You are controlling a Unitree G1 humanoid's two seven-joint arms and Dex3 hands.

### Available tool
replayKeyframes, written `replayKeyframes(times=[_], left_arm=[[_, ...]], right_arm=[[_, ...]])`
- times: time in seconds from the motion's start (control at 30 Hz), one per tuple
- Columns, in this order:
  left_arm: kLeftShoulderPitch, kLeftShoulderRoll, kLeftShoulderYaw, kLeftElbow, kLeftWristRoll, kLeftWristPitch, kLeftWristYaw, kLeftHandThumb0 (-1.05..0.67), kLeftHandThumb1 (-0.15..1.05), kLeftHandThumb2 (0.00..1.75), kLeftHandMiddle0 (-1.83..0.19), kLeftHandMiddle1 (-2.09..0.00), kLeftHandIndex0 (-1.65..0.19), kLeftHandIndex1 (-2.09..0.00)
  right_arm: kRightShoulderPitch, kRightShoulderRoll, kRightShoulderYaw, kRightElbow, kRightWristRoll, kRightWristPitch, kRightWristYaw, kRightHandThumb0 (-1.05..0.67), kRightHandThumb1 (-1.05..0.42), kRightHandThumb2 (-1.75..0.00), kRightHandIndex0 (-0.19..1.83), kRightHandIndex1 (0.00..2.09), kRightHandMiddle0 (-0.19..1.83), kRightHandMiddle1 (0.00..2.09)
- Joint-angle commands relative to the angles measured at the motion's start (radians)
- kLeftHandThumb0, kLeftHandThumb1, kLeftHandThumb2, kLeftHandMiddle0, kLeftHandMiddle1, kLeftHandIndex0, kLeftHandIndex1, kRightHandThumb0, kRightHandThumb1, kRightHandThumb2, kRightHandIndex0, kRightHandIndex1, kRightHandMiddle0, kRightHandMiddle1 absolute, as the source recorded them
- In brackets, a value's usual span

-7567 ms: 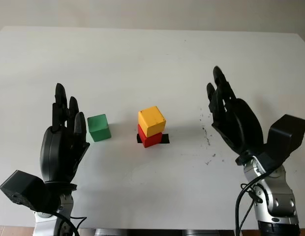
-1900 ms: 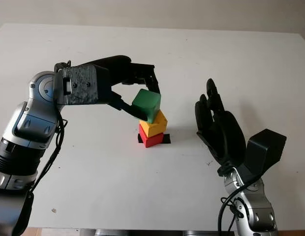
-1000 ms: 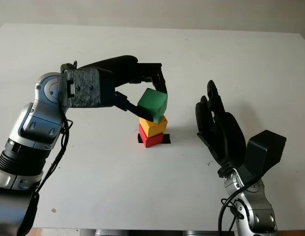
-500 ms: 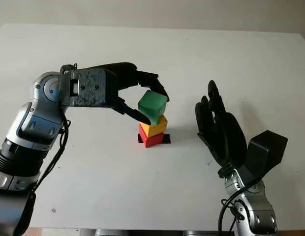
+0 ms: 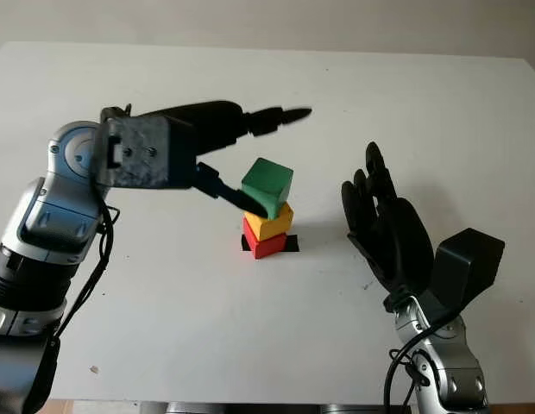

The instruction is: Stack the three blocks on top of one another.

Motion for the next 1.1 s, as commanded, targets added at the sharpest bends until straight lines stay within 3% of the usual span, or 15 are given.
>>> replayKeyframes(times=[0.0,0.07,0.17,0.27,0.43,0.67,0.8,1.07], left_arm=[[0.06,-0.061,0.071,-0.051,-0.036,0.065,0.094,-0.81,1.03,0.47,0.19,0.0,0.19,0.0],[0.114,-0.121,0.121,-0.107,-0.054,0.114,0.207,-0.81,1.04,0.63,0.19,0.0,0.19,0.0],[0.185,-0.236,0.206,-0.144,-0.126,0.125,0.356,-0.79,1.05,0.66,0.19,0.0,0.19,0.0],[0.241,-0.274,0.265,-0.132,-0.213,0.097,0.39,-0.79,1.05,0.7,0.19,0.0,0.19,0.0],[0.362,-0.305,0.308,-0.094,-0.239,-0.014,0.447,-0.77,1.05,0.72,0.19,0.0,0.19,0.0],[0.571,-0.415,0.276,0.01,-0.158,-0.289,0.584,-0.69,1.05,0.69,0.19,0.0,0.19,0.0],[0.654,-0.437,0.252,0.024,-0.137,-0.345,0.605,-0.71,1.05,0.68,0.19,-0.01,0.19,0.0],[0.746,-0.454,0.238,-0.003,-0.154,-0.353,0.614,-0.76,1.05,0.67,0.19,-0.02,0.19,0.0]], right_arm=[[-0.002,-0.011,-0.013,-0.001,0.009,-0.019,0.011,-0.68,-1.05,-0.52,-0.19,0.0,-0.19,0.0],[-0.011,-0.007,-0.021,0.01,0.023,-0.025,0.021,-0.67,-1.05,-0.53,-0.19,0.0,-0.19,0.0],[-0.024,0.004,-0.031,0.029,0.044,-0.048,0.031,-0.64,-1.05,-0.56,-0.19,0.0,-0.19,0.0],[-0.041,0.029,-0.049,0.05,0.072,-0.074,0.021,-0.66,-1.05,-0.58,-0.19,0.0,-0.19,0.0],[-0.071,0.043,-0.068,0.079,0.084,-0.1,-0.001,-0.69,-1.05,-0.6,-0.19,0.0,-0.19,0.0],[-0.095,0.052,-0.064,0.099,0.049,-0.107,-0.045,-0.67,-1.05,-0.63,-0.19,0.0,-0.19,0.0],[-0.099,0.042,-0.048,0.11,0.012,-0.107,-0.057,-0.68,-1.05,-0.64,-0.19,0.0,-0.19,0.0],[-0.086,0.021,-0.046,0.105,0.003,-0.091,-0.029,-0.7,-1.05,-0.66,-0.19,0.0,-0.19,0.0]])
